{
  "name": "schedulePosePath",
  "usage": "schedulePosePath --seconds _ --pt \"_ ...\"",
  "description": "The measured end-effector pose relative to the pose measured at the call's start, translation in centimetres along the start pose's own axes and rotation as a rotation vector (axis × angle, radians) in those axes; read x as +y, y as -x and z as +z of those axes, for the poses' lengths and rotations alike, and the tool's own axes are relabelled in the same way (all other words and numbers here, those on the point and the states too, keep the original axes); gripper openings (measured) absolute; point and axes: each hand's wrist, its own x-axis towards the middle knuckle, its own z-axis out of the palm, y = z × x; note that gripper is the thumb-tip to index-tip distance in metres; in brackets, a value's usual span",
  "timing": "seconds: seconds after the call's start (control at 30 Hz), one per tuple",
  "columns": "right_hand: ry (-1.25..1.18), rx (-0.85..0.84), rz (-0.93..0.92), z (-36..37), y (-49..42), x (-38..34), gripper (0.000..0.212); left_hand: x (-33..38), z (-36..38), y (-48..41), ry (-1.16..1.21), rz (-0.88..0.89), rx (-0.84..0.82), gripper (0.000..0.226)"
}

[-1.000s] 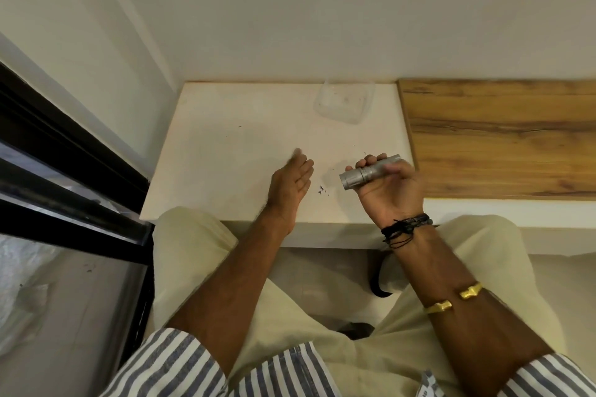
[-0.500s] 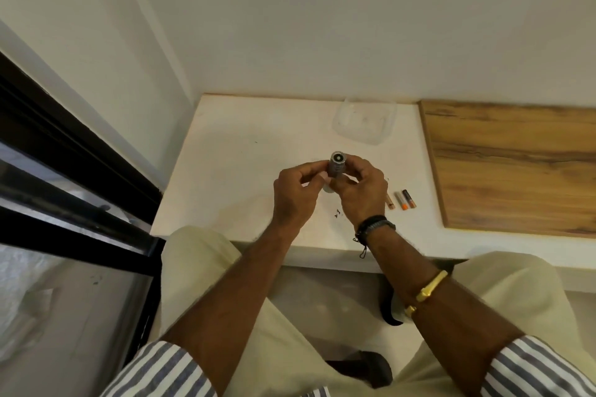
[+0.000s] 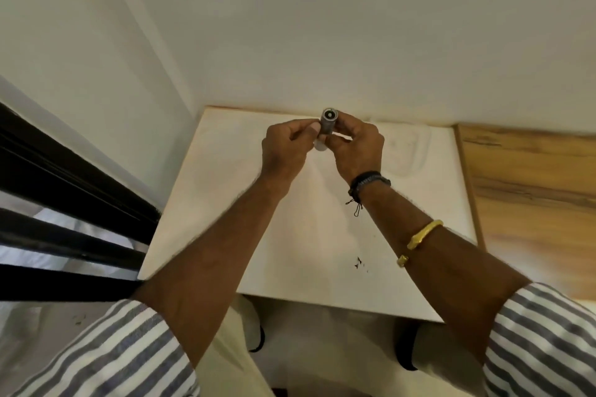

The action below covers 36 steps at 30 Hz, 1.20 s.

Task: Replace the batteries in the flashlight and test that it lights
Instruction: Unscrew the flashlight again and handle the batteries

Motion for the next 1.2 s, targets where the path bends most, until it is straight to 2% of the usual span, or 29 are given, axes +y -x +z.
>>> schedulePosePath --seconds 0.37,0.77,1.2 --pt "0.073 -0.047 -0.037 4.0 -7.1 2.5 0.039 -2.2 0.6 -8.5 0.000 -0.045 0.017 0.022" --pt "0.132 -0.049 -0.029 4.2 -8.1 4.0 0.043 -4.1 1.1 -9.9 -0.021 -0.034 -0.010 0.024" --pt "0.158 -0.006 -0.037 5.3 -10.0 5.1 0.031 -4.2 2.3 -11.1 -0.118 -0.015 0.134 0.027"
